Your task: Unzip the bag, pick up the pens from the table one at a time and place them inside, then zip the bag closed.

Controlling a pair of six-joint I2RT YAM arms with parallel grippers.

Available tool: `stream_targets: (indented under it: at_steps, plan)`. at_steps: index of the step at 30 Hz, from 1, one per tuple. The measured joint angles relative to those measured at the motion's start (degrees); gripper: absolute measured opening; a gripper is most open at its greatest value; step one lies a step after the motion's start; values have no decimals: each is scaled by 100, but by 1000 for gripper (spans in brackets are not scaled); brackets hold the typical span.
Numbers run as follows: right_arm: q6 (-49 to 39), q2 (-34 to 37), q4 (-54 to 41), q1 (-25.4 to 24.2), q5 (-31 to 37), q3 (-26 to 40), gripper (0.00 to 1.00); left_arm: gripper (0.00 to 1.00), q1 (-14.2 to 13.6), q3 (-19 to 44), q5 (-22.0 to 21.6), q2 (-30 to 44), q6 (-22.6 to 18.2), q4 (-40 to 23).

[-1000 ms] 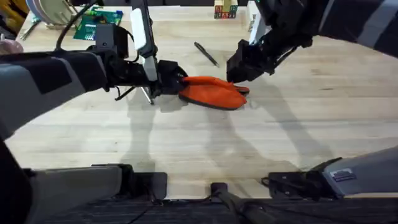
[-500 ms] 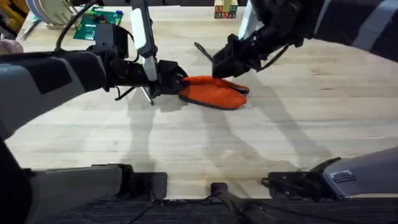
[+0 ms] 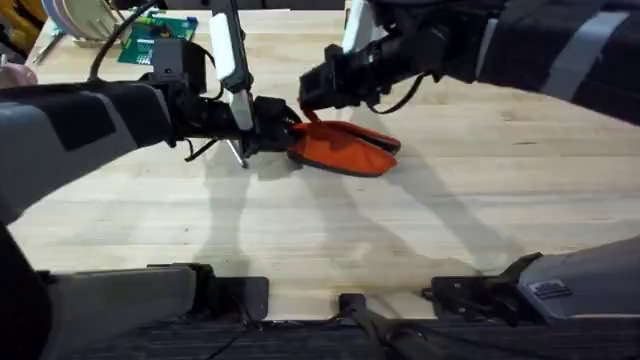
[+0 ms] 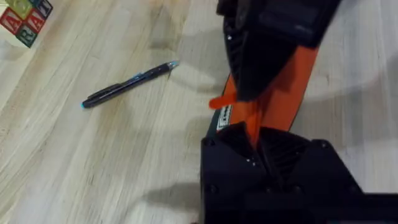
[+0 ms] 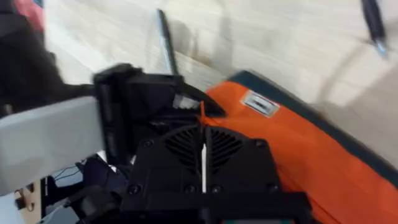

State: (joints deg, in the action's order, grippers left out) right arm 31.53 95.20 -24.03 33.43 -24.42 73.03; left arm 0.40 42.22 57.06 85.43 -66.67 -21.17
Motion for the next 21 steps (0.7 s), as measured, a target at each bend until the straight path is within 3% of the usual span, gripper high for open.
stream_targets:
  at_steps: [11, 16, 17, 21]
  plan:
    - [190, 163, 478, 470, 171, 9, 32, 42, 0, 0, 0, 0, 0, 0]
    - [62, 165, -41, 426, 322, 202, 35, 42, 0, 0, 0, 0, 0, -2]
    - [6, 155, -220, 415, 400, 285, 82, 42, 0, 0, 2, 0, 0, -2]
    - [-335, 1, -1164, 357, 840, 760, 638, 42, 0, 0, 2, 1, 0, -4]
